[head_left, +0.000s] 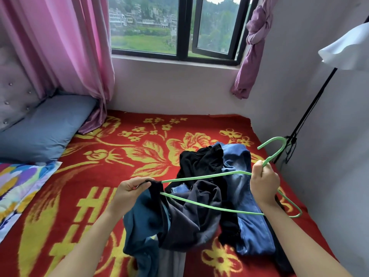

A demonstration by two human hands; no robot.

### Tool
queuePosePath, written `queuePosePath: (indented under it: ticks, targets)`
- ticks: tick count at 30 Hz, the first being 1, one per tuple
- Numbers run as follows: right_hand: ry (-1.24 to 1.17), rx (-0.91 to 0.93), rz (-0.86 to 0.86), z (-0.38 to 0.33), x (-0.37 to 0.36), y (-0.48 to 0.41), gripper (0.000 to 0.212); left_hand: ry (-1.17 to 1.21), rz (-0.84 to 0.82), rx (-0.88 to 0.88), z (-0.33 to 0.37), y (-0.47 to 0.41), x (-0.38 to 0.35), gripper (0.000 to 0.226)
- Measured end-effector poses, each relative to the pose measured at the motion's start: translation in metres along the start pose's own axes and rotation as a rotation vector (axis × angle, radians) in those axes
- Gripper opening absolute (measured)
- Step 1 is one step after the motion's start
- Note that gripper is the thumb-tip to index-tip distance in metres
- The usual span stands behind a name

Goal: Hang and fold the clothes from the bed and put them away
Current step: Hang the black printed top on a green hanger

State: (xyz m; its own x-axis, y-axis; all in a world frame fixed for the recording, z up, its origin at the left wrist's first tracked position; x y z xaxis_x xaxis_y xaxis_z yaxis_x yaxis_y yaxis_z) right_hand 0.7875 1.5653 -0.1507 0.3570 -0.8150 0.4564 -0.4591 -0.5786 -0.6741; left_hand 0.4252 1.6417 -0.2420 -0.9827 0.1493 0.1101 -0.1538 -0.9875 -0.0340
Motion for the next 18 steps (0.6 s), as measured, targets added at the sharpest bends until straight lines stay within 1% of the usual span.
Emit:
queuePosePath:
  ticks: [4, 6, 8, 10, 13, 15, 18]
  targets:
    - [-0.03, 0.032, 0.049, -0.016, -0.005, -0.002, 0.056, -0.106, 0.042, -0.055, 0.013, 0.005, 0.01, 0.03]
    - [-0.029, 0.019, 0.072, -0.022, -0.004, -0.007, 0.054, -0.17, 0.076, -0.108, 0.024, 0.007, 0.016, 0.029]
    - [-0.04, 0.03, 0.12, -0.032, 0.003, -0.013, 0.053, -0.215, 0.093, -0.173, 0.041, 0.008, 0.019, 0.024]
    - [-0.051, 0.073, 0.181, -0.053, 0.012, -0.021, 0.048, -0.287, 0.065, -0.265, 0.066, 0.008, 0.011, 0.021]
    - [-0.07, 0.192, 0.255, -0.101, 0.02, -0.03, 0.039, -0.427, -0.052, -0.425, 0.111, 0.011, -0.021, 0.026]
    - [-0.057, 0.234, 0.254, -0.124, 0.016, -0.031, 0.039, -0.464, -0.06, -0.467, 0.132, 0.009, -0.036, 0.022]
    - [-0.098, 0.155, 0.155, -0.139, -0.003, -0.019, 0.051, -0.491, -0.044, -0.491, 0.153, 0.004, -0.052, 0.019]
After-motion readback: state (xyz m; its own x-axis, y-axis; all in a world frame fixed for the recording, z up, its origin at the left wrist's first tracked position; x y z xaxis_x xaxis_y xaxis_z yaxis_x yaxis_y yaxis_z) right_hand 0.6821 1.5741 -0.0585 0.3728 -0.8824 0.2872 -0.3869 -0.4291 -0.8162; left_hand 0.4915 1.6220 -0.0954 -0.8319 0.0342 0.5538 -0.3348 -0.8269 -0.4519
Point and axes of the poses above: each hand's wrist, its own y-axis away from the middle knuckle, its own x-axis out of the back of the hand, z = x × y, the point moved 10 cm from there along -y, towards the middle knuckle, and after that the axes turned 4 degrees about x, right-handed, at the moved point
